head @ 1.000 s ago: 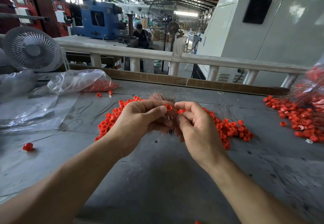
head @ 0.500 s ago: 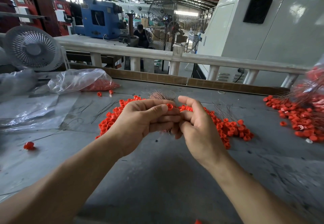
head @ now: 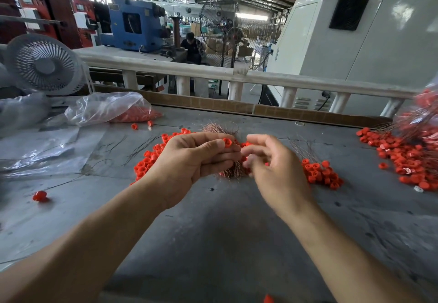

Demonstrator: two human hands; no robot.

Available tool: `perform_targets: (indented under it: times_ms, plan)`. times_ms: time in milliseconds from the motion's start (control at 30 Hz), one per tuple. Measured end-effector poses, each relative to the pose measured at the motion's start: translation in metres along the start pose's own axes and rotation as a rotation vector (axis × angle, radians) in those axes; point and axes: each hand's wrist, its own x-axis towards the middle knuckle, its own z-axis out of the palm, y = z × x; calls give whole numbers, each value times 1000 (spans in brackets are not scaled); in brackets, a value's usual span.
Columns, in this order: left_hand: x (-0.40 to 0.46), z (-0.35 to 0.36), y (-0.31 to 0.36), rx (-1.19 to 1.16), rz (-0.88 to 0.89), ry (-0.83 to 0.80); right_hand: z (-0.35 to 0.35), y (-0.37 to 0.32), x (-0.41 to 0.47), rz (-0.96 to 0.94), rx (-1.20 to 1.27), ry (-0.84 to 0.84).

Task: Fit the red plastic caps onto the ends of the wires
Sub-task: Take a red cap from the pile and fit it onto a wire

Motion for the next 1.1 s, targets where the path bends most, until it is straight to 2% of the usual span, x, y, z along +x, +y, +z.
perform_targets:
  times_ms: [67,133,300,467,700,1100]
  plan:
    - [0,-1,-1,-1,3,10,-13,5,7,-16,-184,124]
    - [1,-1,-1,7,5,15,-27,11,13,4,-327,174]
    - [0,-1,-3,20,-4,36,-41,22,17,131,-542,109]
    - [-1,0,-2,39,-7,36,-31,25,18,59,-632,-12]
    - [-3,2,-2,65,-15,28,-18,30,20,2,-786,5]
    - [-4,2,0,80,-18,31,-17,23,20,18,-745,88]
